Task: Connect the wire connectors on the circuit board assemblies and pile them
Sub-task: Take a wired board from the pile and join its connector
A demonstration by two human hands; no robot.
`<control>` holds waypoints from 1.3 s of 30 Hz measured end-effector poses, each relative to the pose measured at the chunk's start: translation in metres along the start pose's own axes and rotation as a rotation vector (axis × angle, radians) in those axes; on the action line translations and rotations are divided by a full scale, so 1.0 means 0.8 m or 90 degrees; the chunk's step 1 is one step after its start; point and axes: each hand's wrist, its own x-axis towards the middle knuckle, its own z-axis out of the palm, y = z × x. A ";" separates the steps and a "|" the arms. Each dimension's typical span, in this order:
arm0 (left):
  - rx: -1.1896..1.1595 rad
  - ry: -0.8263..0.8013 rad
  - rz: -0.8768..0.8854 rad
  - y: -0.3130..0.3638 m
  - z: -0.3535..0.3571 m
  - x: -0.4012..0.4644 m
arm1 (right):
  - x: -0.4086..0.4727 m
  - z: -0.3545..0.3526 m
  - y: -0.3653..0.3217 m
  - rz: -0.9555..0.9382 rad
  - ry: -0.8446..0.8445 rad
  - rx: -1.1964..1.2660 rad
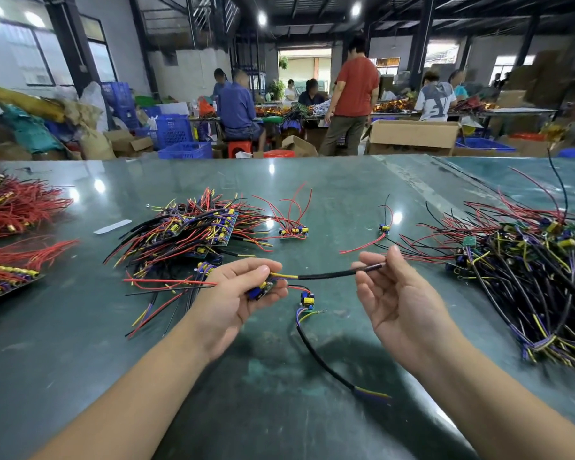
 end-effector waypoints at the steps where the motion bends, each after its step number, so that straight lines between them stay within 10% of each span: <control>1: 0.031 -0.007 0.009 -0.001 0.000 -0.001 | 0.002 -0.001 0.001 -0.012 0.026 -0.024; 13: 0.141 -0.197 -0.016 -0.021 0.018 -0.015 | 0.026 -0.022 -0.009 -0.093 0.148 -0.046; 18: 0.106 -0.133 -0.040 -0.014 0.011 -0.012 | 0.018 -0.019 -0.019 0.014 0.020 -0.005; 22: 0.075 -0.011 -0.036 -0.010 0.008 -0.005 | -0.008 -0.016 -0.017 0.121 -0.167 -0.261; 27: 0.137 -0.053 -0.025 -0.011 0.010 -0.008 | -0.012 -0.014 0.016 -0.634 -0.144 -0.810; 29: 0.168 -0.093 -0.008 -0.014 0.012 -0.011 | -0.008 -0.019 0.020 -0.740 -0.167 -0.952; 33: 0.175 -0.158 0.018 -0.015 0.014 -0.015 | -0.016 -0.020 0.024 -0.443 -0.258 -1.008; 39: 0.198 -0.230 -0.002 -0.009 0.011 -0.017 | -0.022 -0.014 0.019 -0.365 -0.253 -0.916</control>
